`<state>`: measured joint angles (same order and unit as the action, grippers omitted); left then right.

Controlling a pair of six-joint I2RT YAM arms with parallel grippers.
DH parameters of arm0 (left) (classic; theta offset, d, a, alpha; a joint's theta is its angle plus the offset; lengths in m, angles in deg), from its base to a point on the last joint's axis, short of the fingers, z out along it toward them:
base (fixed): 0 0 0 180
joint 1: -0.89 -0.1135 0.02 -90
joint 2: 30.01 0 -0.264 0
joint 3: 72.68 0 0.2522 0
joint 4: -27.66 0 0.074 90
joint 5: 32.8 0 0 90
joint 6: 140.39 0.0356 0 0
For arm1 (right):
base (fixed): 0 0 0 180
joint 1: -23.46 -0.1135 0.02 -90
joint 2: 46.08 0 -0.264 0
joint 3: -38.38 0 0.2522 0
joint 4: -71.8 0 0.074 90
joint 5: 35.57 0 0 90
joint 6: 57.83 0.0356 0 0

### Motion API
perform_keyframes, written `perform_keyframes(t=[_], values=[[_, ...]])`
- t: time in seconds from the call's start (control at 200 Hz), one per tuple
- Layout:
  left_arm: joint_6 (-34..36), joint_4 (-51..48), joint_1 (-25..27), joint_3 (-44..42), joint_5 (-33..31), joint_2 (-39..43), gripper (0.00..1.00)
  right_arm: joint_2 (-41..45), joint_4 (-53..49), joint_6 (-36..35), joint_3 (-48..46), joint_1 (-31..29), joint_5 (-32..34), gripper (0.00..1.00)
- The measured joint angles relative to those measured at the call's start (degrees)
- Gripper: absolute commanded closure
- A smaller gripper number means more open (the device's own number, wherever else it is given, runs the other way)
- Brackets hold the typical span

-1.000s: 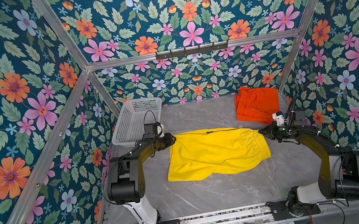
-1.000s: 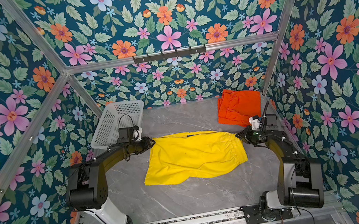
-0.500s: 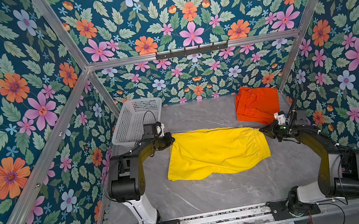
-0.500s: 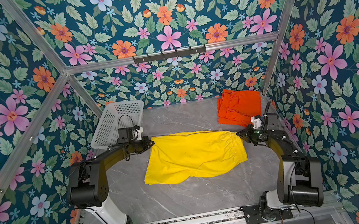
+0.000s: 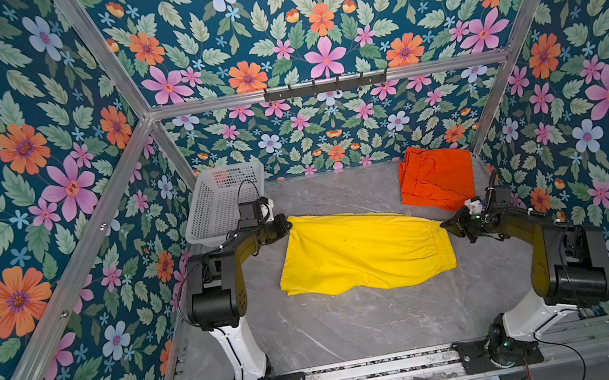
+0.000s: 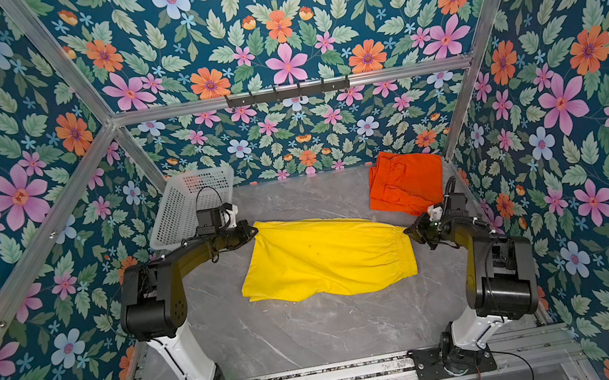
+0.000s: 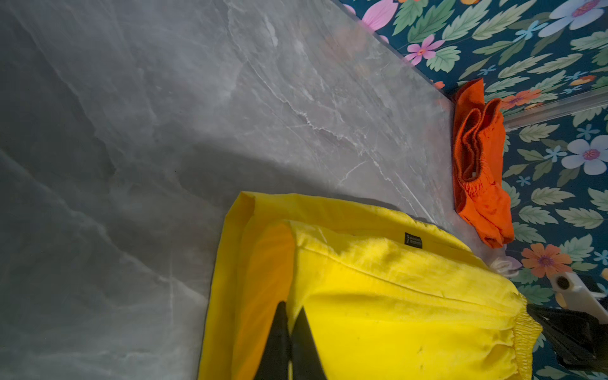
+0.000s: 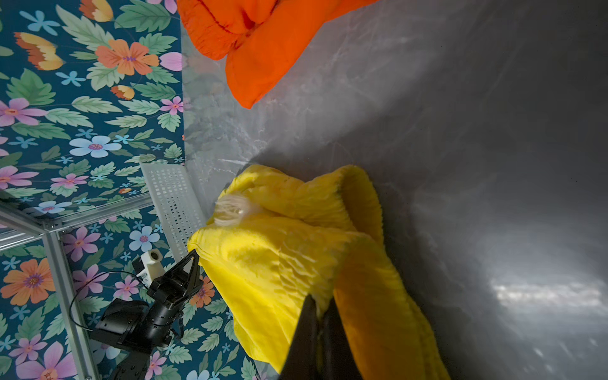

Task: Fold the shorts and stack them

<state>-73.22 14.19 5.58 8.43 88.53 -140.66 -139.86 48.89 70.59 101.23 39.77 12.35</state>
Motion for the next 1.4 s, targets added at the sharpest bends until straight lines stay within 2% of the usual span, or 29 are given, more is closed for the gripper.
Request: perform_keyframes(t=[0.07,0.18,0.26,0.415,0.5,0.595,0.69,0.81,0.92,1.14,1.29,1.4], values=[[-0.02,-1.27,0.07,0.85,-0.46,-2.1,0.84,-2.14,1.77,0.35,0.31,0.0,-0.26,0.84],[-0.39,-1.4,0.26,2.45,-2.93,-3.13,0.7,-3.15,3.3,1.05,0.52,0.22,0.7,0.56],[-0.42,-1.42,0.83,2.6,-3.82,-1.6,0.61,-0.37,4.13,1.03,0.68,-0.2,0.85,0.49],[-0.11,-2.25,2.69,2.84,-4.74,5.25,0.6,9.77,1.86,-0.63,2.58,-1.64,2.58,0.47],[0.5,-3.76,4.02,2.99,-6.36,9.6,0.6,15.69,-1.86,-2.99,4.0,-3.67,5.9,0.47],[1.29,-6.12,6.97,2.19,-8.02,14.49,0.61,20.98,-5.64,-5.66,4.81,-8.94,9.73,0.47],[1.97,-8.07,10.64,-1.86,-8.94,19.1,0.62,22.82,-7.74,-6.54,3.89,-15.85,12.52,0.47],[0.72,-10.21,13.2,-10.49,-10.82,23.8,0.63,21.14,-8.98,-6.86,1.38,-24.22,14.12,0.47],[-1.6,-10.91,14.19,-18.84,-10.91,27.17,0.64,17.4,-7.61,-5.53,-1.36,-27.71,15.02,0.48],[-4.59,-10.6,14.53,-27.71,-11.98,28.39,0.64,8.55,-3.87,-4.28,-2.75,-28.24,14.64,0.48],[-5.53,-10.19,14.49,-30.47,-13.38,27.3,0.65,2.64,-1.09,-3.65,-3.17,-26.29,14.58,0.48],[-6.01,-9.05,14.03,-31.06,-13.6,26.86,0.66,1.31,0.46,-2.54,-4.61,-24.06,14.16,0.48]])
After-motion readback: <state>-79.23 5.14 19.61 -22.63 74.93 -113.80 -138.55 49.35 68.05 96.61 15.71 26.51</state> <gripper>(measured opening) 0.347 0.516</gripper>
